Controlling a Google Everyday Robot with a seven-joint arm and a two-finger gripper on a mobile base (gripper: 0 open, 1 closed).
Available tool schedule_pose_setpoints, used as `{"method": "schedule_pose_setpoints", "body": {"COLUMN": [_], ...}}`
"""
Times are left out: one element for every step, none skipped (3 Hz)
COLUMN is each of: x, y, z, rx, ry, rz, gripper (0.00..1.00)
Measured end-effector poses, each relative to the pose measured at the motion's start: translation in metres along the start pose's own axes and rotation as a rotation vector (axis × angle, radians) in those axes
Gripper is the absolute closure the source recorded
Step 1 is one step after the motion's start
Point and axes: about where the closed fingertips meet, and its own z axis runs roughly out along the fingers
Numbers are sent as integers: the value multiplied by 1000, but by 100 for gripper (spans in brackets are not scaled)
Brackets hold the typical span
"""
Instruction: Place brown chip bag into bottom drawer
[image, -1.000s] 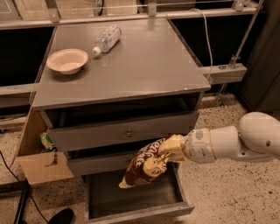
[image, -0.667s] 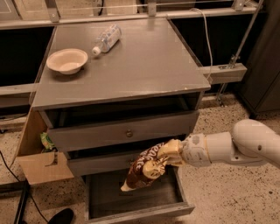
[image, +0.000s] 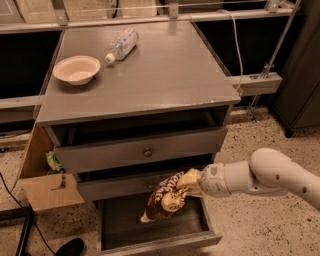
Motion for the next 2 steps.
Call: {"method": "schedule_pose_setpoints", "body": {"x": [4, 5], "y": [19, 24], "z": [25, 29], "rx": [-60, -65], "ry": [-4, -6], "rz": [-21, -16], "gripper": [100, 100]}}
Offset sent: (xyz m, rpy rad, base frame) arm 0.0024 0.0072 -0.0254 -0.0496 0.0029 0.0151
